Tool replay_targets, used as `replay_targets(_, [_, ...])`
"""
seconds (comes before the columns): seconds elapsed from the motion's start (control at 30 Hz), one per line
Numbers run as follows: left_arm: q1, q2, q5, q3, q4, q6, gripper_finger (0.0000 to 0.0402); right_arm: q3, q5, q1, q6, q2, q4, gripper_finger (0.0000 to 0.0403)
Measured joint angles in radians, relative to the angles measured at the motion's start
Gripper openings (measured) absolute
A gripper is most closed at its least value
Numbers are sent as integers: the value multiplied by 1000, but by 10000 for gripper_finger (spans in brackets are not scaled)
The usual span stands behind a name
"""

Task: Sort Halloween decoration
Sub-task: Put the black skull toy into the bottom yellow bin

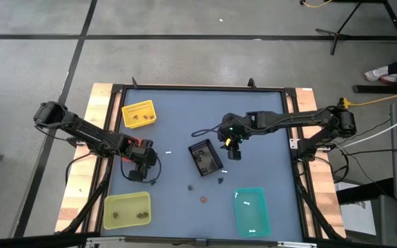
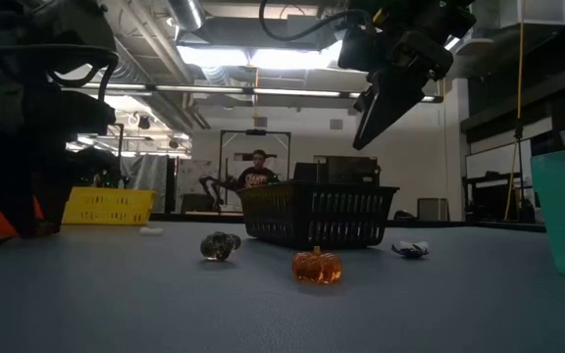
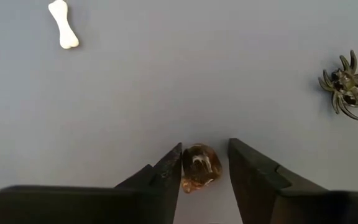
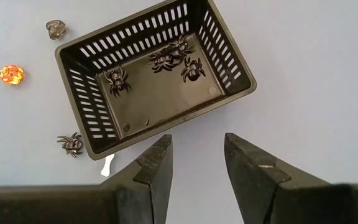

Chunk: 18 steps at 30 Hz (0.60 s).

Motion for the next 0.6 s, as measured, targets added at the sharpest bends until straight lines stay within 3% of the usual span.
replay_targets(0.6, [0,0,-3,0,0,0,70,0,0,0,0,0,0,144])
